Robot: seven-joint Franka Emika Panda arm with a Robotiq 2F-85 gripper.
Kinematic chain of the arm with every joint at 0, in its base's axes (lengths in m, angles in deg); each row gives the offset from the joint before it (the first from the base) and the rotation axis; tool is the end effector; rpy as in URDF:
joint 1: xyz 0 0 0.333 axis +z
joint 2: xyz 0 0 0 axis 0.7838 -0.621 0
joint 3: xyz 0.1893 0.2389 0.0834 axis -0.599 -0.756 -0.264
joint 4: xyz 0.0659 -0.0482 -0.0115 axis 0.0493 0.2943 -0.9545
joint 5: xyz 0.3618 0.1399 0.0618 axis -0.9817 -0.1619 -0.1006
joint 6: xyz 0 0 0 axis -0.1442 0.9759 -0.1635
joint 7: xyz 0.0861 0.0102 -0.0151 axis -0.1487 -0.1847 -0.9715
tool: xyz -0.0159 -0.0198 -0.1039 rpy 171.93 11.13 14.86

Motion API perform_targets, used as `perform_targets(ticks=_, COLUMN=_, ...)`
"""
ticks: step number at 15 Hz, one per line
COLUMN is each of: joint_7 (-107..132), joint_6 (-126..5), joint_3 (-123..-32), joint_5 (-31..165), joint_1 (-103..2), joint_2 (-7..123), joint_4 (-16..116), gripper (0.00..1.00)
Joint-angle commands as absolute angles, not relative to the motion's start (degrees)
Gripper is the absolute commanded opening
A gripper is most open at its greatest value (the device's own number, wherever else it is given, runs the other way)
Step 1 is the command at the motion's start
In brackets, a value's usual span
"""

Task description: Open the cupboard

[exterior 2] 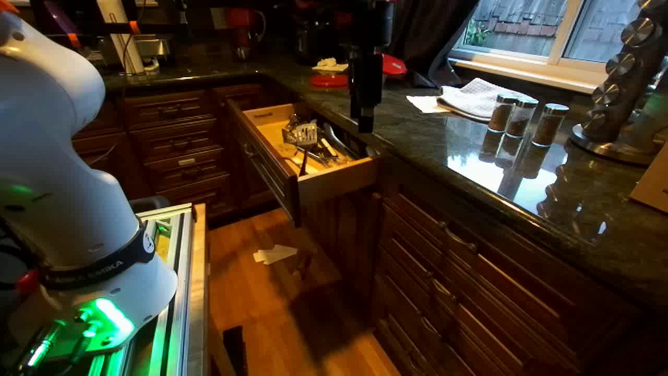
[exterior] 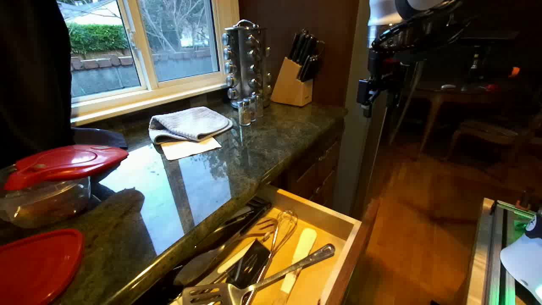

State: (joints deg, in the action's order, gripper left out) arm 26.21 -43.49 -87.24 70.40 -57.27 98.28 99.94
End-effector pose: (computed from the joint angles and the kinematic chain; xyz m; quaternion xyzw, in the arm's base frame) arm 0.4111 -0.0062 0.4333 0.9882 -0.1370 -0.0020 0.0684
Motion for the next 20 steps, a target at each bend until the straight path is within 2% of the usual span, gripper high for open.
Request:
perform_targets(ticks=1, joint_7=26.4, joint_6=-43.4, joint_3=-86.5, joint_5=70.7, joint_1=-56.5, joint_2=98.2, joint_4=99.9, gripper=1.00)
perform_targets(ticks=5, joint_7=26.4, joint_6=-43.4, joint_3=-86.5, joint_5=70.7, joint_1=-56.5, joint_2=98.2, joint_4=99.9, gripper=1.00)
perform_targets(ticks=14, joint_7=14.0, joint_6=-47.8, joint_3=-92.8, joint_5=62.5, joint_1=-41.5, joint_2=91.0, joint_4=97.4, gripper=1.00)
perform_targets(ticks=20, joint_7=12.7, joint_6=-43.8, joint_3=-94.8, joint_5=53.4, joint_1=-36.8, joint_2=82.4, joint_4=92.7, gripper=1.00)
